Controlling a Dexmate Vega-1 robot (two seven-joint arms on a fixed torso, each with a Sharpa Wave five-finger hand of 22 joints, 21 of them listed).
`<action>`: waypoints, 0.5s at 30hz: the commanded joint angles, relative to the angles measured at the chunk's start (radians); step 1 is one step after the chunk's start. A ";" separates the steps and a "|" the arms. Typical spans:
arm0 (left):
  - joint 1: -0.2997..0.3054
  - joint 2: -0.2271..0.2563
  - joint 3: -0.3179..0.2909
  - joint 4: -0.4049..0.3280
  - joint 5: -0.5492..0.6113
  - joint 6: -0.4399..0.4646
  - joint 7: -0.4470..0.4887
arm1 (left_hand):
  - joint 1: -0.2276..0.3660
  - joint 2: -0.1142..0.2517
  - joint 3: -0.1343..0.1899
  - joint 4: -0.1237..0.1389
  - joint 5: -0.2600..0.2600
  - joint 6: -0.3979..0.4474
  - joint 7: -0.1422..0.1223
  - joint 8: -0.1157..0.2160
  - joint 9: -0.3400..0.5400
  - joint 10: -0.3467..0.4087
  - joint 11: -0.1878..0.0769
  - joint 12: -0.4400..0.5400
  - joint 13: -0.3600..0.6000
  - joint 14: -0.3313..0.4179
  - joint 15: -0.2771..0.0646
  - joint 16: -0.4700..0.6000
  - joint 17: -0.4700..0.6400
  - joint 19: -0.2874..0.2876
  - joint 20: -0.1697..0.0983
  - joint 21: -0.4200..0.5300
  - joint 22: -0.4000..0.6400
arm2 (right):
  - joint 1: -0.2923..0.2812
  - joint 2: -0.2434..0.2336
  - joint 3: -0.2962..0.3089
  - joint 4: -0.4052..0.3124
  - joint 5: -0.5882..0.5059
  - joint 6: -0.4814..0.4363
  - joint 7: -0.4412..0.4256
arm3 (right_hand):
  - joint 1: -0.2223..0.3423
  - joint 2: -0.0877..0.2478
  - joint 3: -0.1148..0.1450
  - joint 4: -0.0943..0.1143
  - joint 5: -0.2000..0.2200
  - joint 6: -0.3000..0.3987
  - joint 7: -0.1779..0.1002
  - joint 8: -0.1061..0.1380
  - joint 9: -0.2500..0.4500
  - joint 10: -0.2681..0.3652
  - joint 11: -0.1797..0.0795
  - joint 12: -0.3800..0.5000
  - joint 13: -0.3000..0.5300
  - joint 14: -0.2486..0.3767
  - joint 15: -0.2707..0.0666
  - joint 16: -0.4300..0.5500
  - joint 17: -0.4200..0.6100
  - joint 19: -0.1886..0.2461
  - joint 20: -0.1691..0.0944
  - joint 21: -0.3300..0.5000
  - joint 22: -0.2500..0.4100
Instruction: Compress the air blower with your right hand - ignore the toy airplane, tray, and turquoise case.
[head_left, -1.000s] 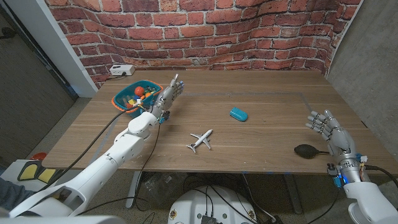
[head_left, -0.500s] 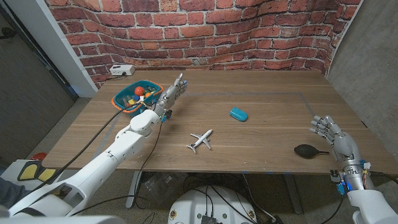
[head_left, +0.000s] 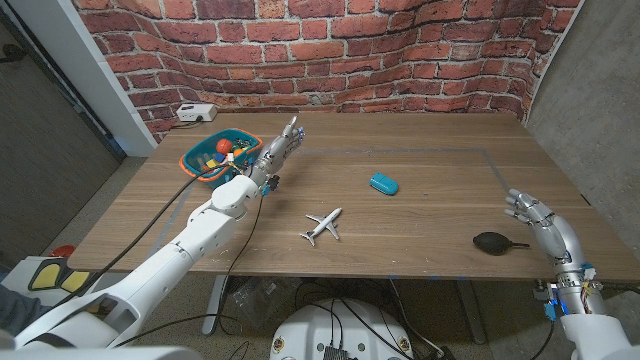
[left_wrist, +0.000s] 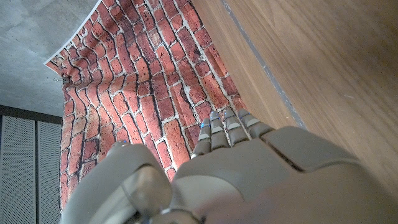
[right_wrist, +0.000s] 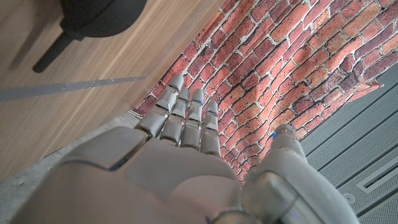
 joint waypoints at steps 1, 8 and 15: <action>0.013 0.005 -0.017 -0.001 -0.007 -0.016 0.008 | 0.006 0.004 -0.006 0.001 -0.002 0.010 0.000 -0.001 0.003 0.011 -0.002 -0.003 0.002 0.008 0.002 -0.002 0.004 0.004 0.007 -0.002 0.003 | -0.011 0.030 0.024 -0.031 -0.163 -0.057 -0.069 | 0.024 0.001 0.005 -0.008 0.007 0.038 -0.015 0.015 0.005 0.011 -0.017 0.001 0.002 0.008 -0.013 -0.002 0.002 0.012 -0.022 -0.008 0.003; 0.007 -0.001 -0.017 0.005 -0.005 -0.023 0.008 | 0.007 0.005 -0.007 0.001 -0.003 0.002 0.001 -0.005 0.003 0.008 -0.003 -0.005 0.002 0.009 0.001 -0.002 0.005 0.004 0.008 -0.002 0.003 | -0.037 0.030 0.033 -0.095 -0.254 -0.160 -0.084 | 0.031 0.002 0.007 -0.009 0.008 0.040 -0.016 0.013 0.006 0.016 -0.014 0.001 0.002 0.009 -0.015 -0.003 0.002 0.013 -0.021 -0.012 0.003; -0.001 -0.002 -0.014 0.009 -0.003 -0.017 0.005 | 0.008 0.006 -0.008 0.001 -0.004 0.002 0.001 -0.006 0.003 0.007 -0.005 -0.006 0.002 0.008 0.000 -0.003 0.005 0.004 0.009 -0.003 0.003 | -0.065 0.018 0.040 -0.141 -0.353 -0.241 -0.102 | 0.030 0.004 0.007 -0.006 0.007 0.035 -0.015 0.009 0.006 0.005 -0.004 -0.005 0.001 0.006 -0.010 -0.004 0.003 0.011 -0.019 -0.016 0.003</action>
